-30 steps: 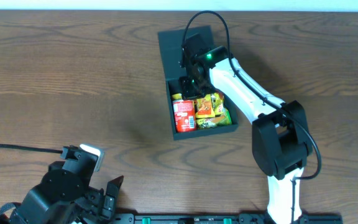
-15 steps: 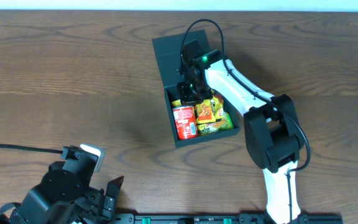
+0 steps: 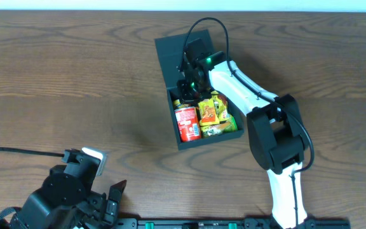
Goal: Pack container
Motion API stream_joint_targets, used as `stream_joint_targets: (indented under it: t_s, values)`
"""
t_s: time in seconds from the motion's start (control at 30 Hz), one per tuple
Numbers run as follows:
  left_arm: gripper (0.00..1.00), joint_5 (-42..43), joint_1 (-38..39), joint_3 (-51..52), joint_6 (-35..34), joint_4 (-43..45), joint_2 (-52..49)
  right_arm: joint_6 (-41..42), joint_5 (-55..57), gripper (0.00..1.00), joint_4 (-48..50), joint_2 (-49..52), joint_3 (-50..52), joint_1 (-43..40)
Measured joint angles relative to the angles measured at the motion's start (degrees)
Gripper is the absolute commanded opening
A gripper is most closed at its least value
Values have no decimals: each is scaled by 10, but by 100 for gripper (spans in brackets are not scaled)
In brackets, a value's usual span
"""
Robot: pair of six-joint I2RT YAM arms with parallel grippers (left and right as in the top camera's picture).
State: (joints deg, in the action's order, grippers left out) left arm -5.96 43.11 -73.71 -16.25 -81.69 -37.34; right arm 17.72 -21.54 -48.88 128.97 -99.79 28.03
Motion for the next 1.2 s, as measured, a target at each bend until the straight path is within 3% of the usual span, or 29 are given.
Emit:
stream_joint_targets:
  t_s: [0.47,0.73,1.0,1.13,1.2]
  values:
    - [95,-6,0,0,0,-5,0,16,24,2,58,-4,1,0]
    - [96,-22,0,0,0,-3,-8,16,82,2,47,-135,2,0]
    - [96,-35,0,0,13,15,-83,7,131,2,-129,-225,-1,-7]
    - [99,-38,0,18,16,81,-144,-18,168,1,-226,-232,-1,-30]
    - [83,-38,-7,32,16,120,-186,-32,186,1,-251,-232,-1,-45]
